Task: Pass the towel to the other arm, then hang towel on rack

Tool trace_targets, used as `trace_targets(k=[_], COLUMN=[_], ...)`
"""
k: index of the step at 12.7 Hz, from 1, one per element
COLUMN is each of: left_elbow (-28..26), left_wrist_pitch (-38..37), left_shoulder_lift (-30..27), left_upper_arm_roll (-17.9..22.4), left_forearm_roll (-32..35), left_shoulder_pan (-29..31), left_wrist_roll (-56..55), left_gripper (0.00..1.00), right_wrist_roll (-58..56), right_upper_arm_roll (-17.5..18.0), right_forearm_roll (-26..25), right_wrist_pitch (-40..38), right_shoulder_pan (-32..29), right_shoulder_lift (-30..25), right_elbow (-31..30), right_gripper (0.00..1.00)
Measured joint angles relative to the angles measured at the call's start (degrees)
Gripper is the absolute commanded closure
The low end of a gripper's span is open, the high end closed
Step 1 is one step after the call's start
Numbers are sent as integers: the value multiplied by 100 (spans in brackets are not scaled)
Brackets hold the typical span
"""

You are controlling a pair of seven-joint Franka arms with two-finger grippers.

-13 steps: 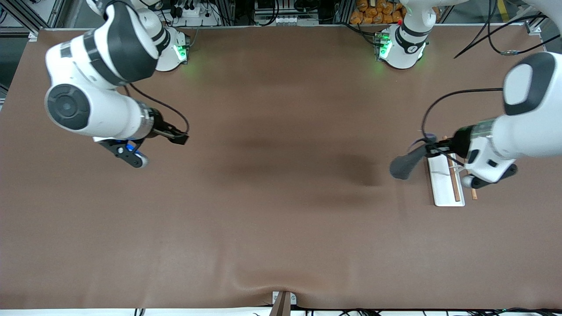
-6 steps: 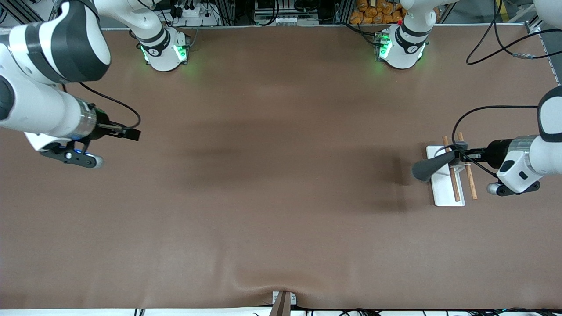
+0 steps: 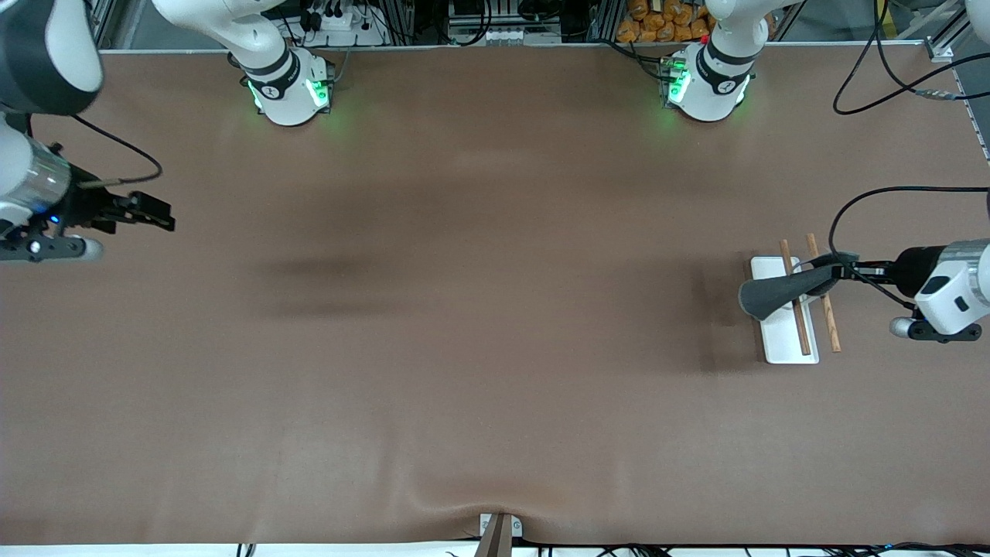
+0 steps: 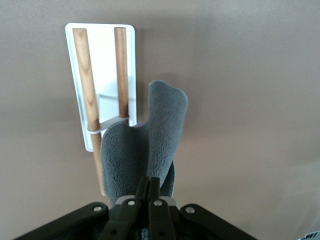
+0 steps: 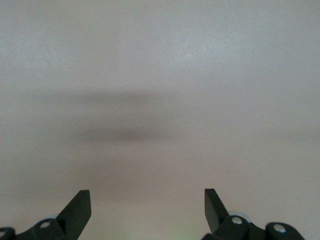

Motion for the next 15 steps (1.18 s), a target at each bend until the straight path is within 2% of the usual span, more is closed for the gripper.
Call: trace_targets(k=[5, 12, 13, 14, 15], left_elbow=[1, 1, 1, 1, 2], left_wrist_pitch=[494, 1300, 1422, 1505, 1546], left_shoulder_lift=[94, 529, 611, 688, 750], left_upper_arm_roll=[8, 14, 14, 15, 15], left_forearm_roll=[3, 4, 4, 4, 4], left_shoulder_pan=[274, 804, 844, 887, 929], left_wrist_roll=[818, 1939, 2039, 2124, 2185], left_gripper=[100, 100, 89, 3, 0], right_wrist_roll=[-8, -123, -123, -146, -223], right_upper_arm_roll=[-12, 45, 41, 44, 96], right_forearm_roll=[-19, -207, -208, -208, -208], right_wrist_pitch=[12, -644, -844, -929, -954], right_shoulder_pan=[-37, -51, -63, -106, -210], right_shoulder_lift=[-107, 252, 264, 266, 266], right_elbow=[123, 1009, 1059, 1087, 1101], right_gripper=[0, 0, 0, 0, 0])
